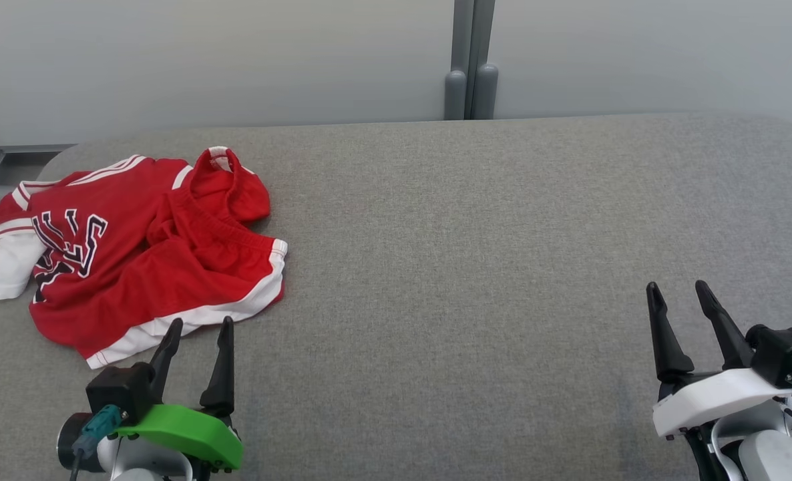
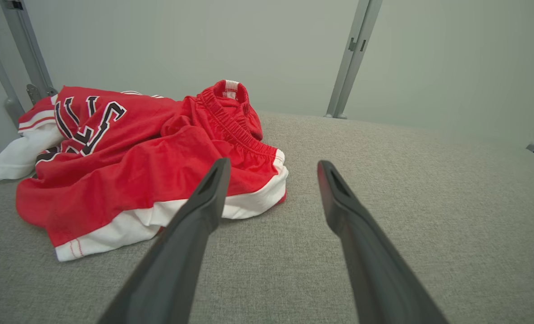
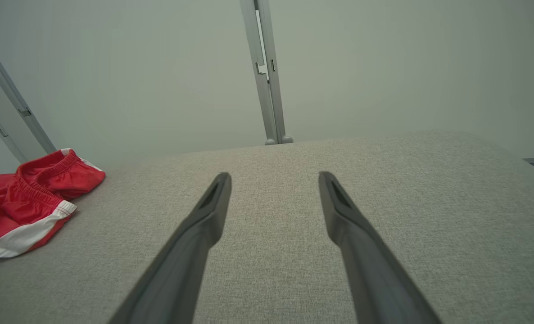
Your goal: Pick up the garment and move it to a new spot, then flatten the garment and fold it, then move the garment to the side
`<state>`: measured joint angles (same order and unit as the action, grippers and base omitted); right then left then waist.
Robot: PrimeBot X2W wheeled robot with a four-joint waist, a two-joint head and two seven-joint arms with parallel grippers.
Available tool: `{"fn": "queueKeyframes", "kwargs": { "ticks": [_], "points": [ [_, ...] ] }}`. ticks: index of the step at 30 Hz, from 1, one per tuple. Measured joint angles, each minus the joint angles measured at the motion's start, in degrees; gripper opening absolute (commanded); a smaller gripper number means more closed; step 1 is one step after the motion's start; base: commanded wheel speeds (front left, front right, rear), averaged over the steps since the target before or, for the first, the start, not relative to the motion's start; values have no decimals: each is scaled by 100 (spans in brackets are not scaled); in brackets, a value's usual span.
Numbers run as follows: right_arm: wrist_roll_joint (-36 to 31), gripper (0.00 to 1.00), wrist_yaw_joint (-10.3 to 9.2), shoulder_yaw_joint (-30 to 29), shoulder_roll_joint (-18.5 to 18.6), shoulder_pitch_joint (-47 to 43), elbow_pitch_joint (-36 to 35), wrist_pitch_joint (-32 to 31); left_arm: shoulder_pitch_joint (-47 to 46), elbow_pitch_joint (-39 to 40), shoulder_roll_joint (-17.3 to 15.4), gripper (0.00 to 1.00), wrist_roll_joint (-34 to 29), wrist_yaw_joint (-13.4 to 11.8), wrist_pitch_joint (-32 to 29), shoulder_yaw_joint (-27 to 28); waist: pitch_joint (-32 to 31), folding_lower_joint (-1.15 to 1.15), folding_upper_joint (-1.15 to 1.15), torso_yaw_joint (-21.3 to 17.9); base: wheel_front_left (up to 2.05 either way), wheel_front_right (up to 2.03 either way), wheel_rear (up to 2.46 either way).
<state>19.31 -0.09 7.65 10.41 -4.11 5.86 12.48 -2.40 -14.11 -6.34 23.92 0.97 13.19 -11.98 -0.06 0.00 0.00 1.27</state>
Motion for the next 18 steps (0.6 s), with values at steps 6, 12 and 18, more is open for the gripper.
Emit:
{"fn": "queueKeyframes", "kwargs": {
  "ticks": [6, 12, 18],
  "points": [
    [-406, 100, 7, -7, -7, -31, -23, 89, 0, -70, 52, 100, -413, 1, 56, 67, -5, 0, 0, 8, 0, 0, 0],
    [-806, 100, 15, -30, -12, -118, -38, 188, 0, -185, 141, 100, -818, 7, 107, 88, -4, 0, 0, 8, 0, 0, 0],
    [-827, 100, 65, -116, -65, -117, -40, 188, 0, -213, 147, 100, -845, 62, 107, 134, -7, 0, 0, 3, 0, 0, 0]
  ]
}}
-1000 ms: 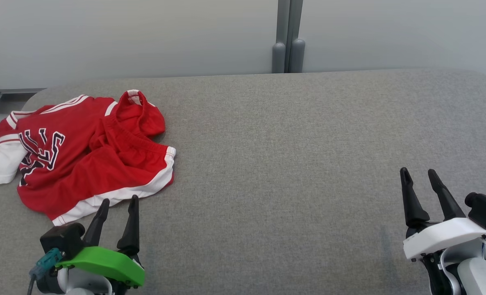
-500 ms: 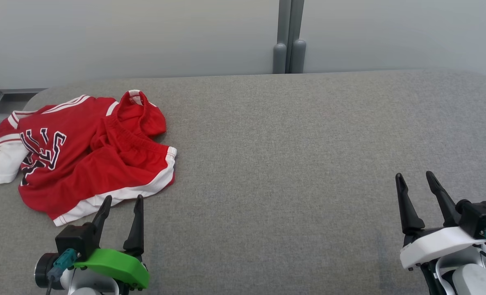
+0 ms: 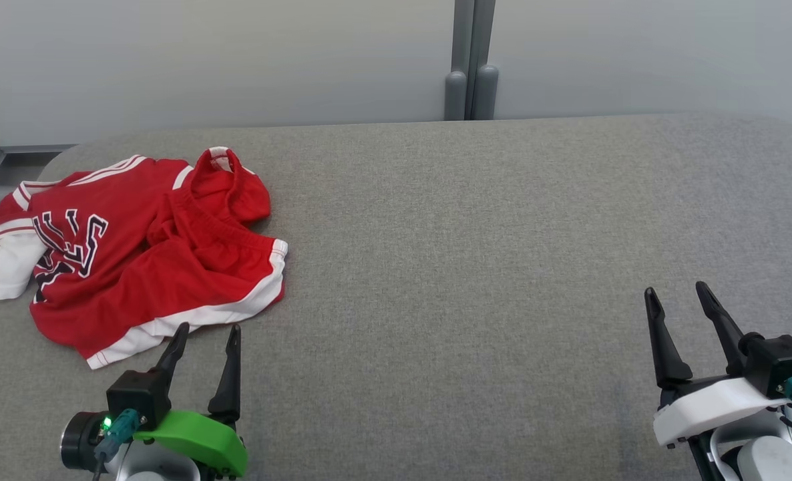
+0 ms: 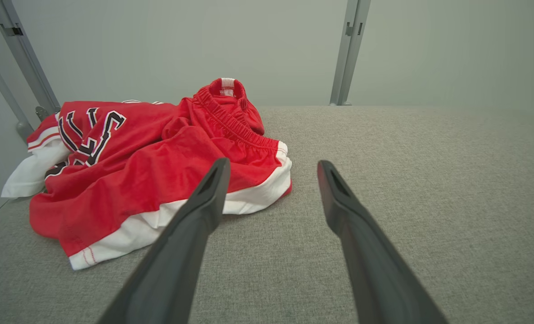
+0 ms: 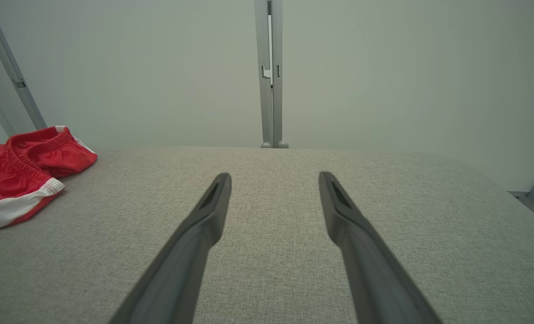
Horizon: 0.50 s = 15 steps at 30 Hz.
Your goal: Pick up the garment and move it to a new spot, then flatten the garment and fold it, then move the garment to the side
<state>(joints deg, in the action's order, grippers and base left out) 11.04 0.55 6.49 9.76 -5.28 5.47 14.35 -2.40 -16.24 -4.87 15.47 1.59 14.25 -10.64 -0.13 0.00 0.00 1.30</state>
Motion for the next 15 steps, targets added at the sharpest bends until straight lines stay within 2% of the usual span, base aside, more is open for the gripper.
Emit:
{"fn": "queueKeyframes", "kwargs": {
  "ticks": [15],
  "points": [
    [-13, 100, 94, -219, -25, -5, 0, 0, -34, -124, 58, 100, -109, 144, 0, 41, -17, 0, 0, 77, 0, 0, 0]
  ]
}}
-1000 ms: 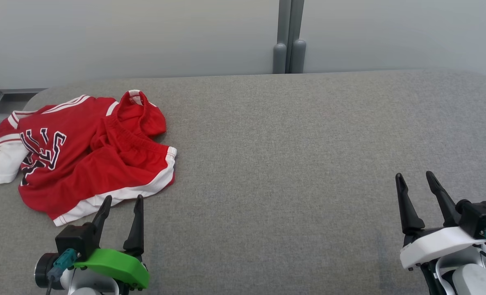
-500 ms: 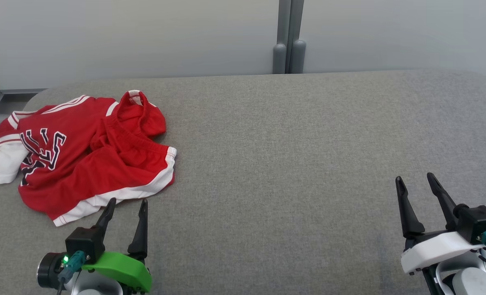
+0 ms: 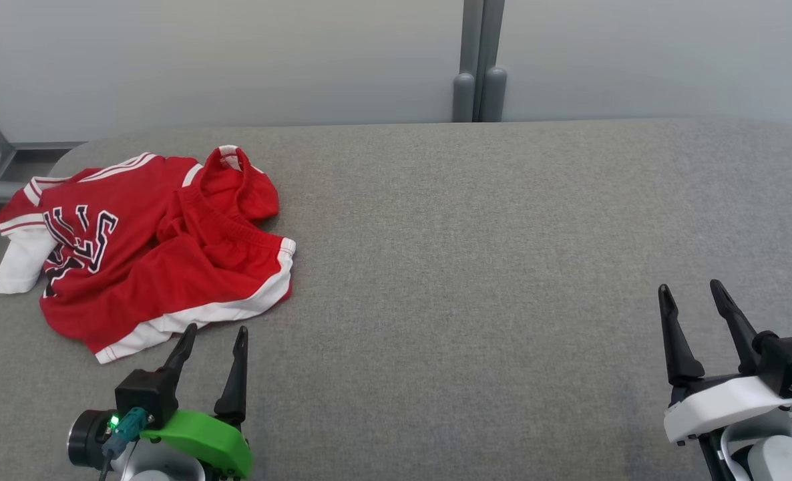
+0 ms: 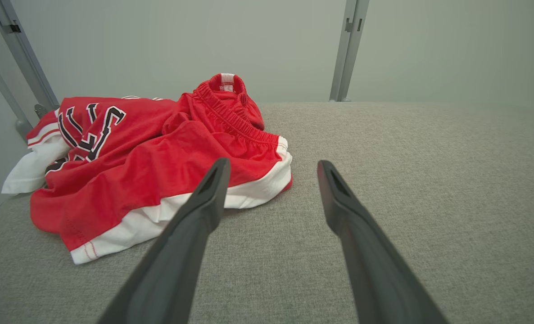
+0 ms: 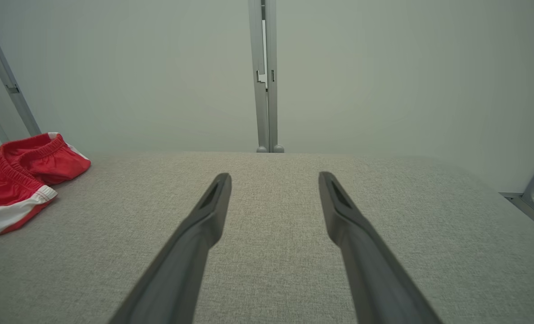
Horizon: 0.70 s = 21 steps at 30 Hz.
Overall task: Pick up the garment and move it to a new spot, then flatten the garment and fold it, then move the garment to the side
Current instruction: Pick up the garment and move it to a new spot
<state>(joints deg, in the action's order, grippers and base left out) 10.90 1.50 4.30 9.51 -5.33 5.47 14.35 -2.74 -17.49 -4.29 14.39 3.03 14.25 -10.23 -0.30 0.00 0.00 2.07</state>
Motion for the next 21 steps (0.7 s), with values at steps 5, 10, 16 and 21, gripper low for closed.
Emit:
{"fn": "queueKeyframes", "kwargs": {
  "ticks": [5, 10, 16, 21],
  "points": [
    [-40, 100, 53, -21, -2, -68, -7, 0, -74, -53, 34, 100, -47, 22, 0, -55, -11, 0, 0, 184, 0, 0, 0],
    [-47, 100, 105, -27, -4, -104, -7, 0, -96, -82, 96, 100, -57, 48, 0, -41, -28, 0, 0, 463, 0, 0, 0],
    [-89, 100, 202, 4, -18, -103, 4, 0, -83, -120, 114, 100, -60, 46, 0, 113, -64, 0, 0, 883, 0, 0, 0],
    [-93, 100, 216, 32, -46, -103, 25, 0, -75, -130, 116, 100, -62, 41, 0, 214, -102, 0, 0, 1262, 0, 0, 0]
  ]
}}
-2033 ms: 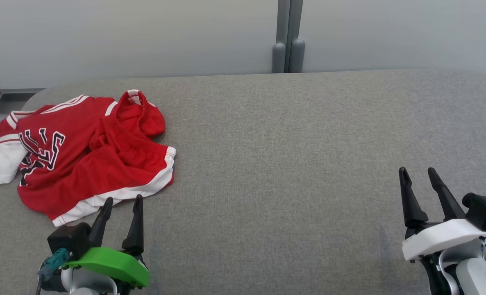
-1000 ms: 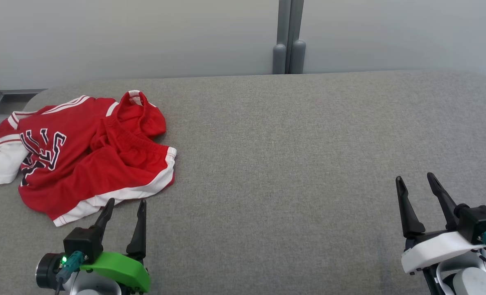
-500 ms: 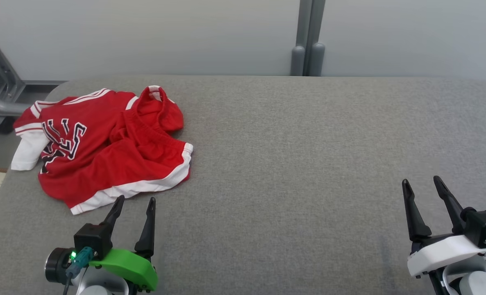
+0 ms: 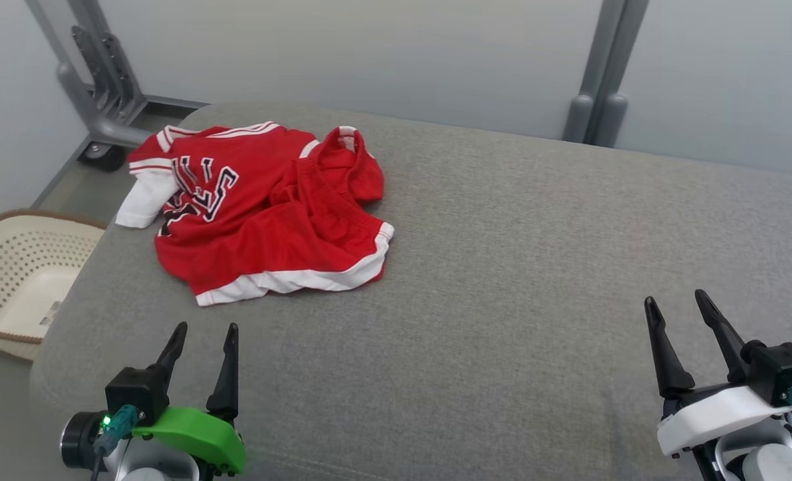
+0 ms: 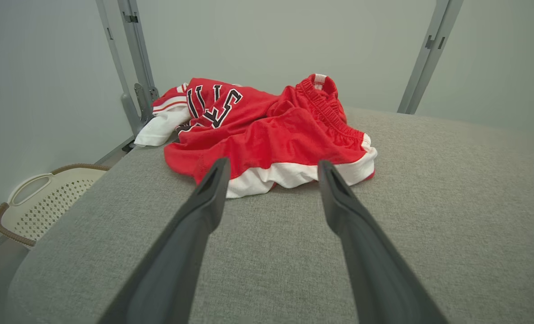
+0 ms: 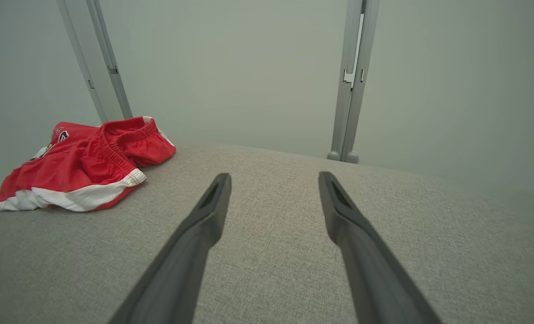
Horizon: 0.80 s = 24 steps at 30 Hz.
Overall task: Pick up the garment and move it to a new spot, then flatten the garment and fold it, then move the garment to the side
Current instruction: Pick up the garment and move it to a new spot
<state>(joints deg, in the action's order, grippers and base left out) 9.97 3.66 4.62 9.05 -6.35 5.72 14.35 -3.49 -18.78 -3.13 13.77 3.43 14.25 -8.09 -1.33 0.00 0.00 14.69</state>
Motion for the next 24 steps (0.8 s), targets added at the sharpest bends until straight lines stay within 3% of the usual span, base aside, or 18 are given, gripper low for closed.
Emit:
{"fn": "queueKeyframes", "kwargs": {
  "ticks": [13, 24],
  "points": [
    [-47, 100, 58, 67, -165, 4, 26, 0, 124, -93, -1, 100, -15, 7, 0, 222, -120, 0, 0, 876, 0, 0, 0],
    [-67, 100, 108, 90, -190, 7, 55, 1, 125, -71, 1, 100, -29, 48, 0, 300, -100, 0, 0, 798, 0, 0, 0]
  ]
}}
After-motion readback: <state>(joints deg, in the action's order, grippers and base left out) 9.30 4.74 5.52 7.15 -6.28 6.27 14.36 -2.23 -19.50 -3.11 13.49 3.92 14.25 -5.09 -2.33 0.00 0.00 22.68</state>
